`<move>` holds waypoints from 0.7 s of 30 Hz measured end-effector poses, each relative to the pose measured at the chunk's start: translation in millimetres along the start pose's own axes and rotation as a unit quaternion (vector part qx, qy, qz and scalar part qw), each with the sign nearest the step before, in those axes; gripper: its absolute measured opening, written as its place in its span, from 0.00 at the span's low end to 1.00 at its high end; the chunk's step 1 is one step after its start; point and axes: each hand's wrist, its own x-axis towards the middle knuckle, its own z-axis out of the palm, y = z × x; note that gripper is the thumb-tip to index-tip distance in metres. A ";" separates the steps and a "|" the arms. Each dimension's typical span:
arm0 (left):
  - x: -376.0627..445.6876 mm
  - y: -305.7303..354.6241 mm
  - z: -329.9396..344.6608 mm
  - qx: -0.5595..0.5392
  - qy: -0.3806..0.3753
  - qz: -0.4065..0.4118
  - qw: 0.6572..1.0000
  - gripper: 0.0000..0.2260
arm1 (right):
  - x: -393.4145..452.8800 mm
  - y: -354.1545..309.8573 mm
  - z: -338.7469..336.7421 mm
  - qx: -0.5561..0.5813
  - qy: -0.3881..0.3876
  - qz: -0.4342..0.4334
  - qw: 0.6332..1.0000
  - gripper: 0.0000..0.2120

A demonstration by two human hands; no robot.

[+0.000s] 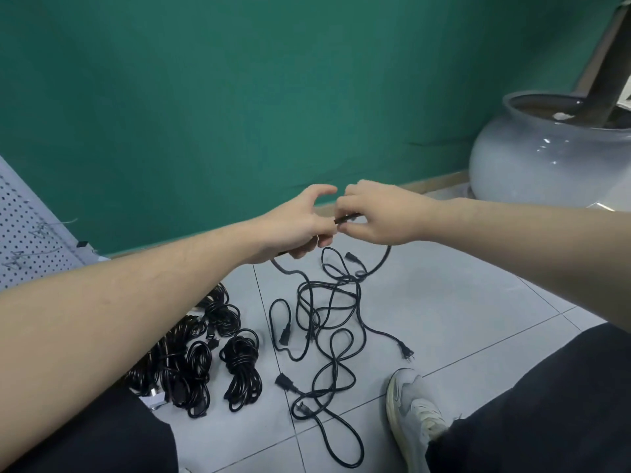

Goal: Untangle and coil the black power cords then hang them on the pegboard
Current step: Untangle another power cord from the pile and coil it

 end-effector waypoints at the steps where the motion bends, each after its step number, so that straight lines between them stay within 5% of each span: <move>1: -2.0 0.3 -1.5 0.018 -0.011 0.013 1.000 0.26 | -2.1 0.4 0.2 0.055 -0.024 0.016 0.998 0.10; 5: -10.4 -18.7 -11.4 0.105 -0.054 0.031 0.993 0.09 | -11.3 3.9 -1.9 0.166 -0.027 0.028 0.985 0.08; 10: -12.3 -61.9 -20.9 0.144 -0.083 -0.012 0.986 0.06 | -19.7 14.1 -20.6 0.297 0.065 0.082 0.949 0.09; 16: -0.3 -61.8 -16.4 0.157 0.054 -0.021 0.986 0.11 | -21.2 38.5 -15.7 0.158 -0.016 0.200 0.967 0.04; 21: 7.0 -21.5 -2.6 0.103 0.093 -0.023 0.990 0.09 | -20.6 18.9 -10.4 0.208 -0.007 0.169 0.963 0.24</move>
